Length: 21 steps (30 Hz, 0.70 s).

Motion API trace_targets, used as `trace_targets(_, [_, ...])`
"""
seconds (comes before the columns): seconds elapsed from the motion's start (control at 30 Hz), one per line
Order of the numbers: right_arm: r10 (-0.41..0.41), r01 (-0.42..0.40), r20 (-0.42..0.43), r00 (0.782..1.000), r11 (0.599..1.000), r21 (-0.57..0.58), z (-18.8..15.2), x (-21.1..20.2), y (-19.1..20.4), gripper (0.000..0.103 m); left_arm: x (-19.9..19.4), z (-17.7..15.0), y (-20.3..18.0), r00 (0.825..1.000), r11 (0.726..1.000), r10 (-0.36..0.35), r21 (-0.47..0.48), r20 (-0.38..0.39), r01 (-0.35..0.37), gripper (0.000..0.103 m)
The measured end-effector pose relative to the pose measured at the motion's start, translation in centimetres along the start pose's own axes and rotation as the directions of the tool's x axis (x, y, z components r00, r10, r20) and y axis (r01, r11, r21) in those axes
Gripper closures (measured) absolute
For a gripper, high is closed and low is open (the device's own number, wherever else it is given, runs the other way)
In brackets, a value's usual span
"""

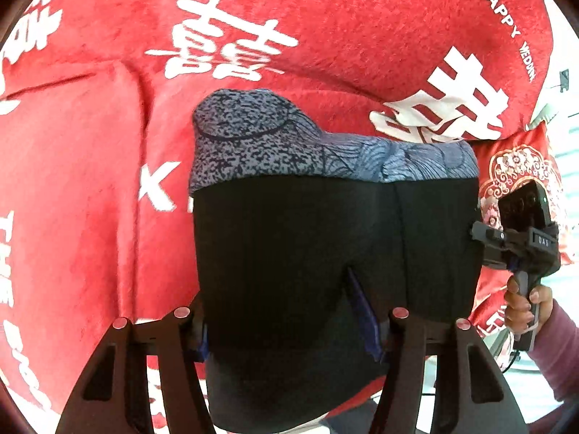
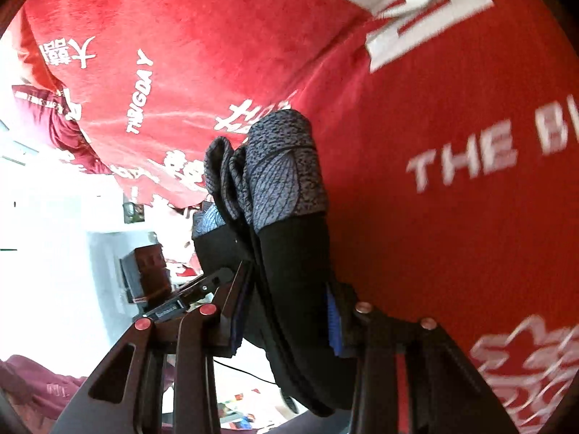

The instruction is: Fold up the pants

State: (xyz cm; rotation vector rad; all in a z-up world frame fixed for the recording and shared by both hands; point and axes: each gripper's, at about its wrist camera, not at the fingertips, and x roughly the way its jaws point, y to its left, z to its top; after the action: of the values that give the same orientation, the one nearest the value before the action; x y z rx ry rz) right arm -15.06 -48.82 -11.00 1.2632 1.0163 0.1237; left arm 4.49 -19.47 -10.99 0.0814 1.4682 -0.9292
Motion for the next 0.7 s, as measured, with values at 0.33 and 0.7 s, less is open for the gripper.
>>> trace_targets(0.33, [-0.201,0.198,0.037,0.979,0.977,0.073,-4.3,3.8,-2.8,0.056,2.5,-1.9,5.2,0.997,0.997,0.080,-0.019,0.005,-0.080,0.017])
trace_targets(0.7, [-0.565,0.568,0.099,0.819,0.823,-0.010,-6.4,2.8,1.3,0.024,0.7,-3.5,3.5,0.965,0.965,0.262,0.026,0.006,-0.262,0.006])
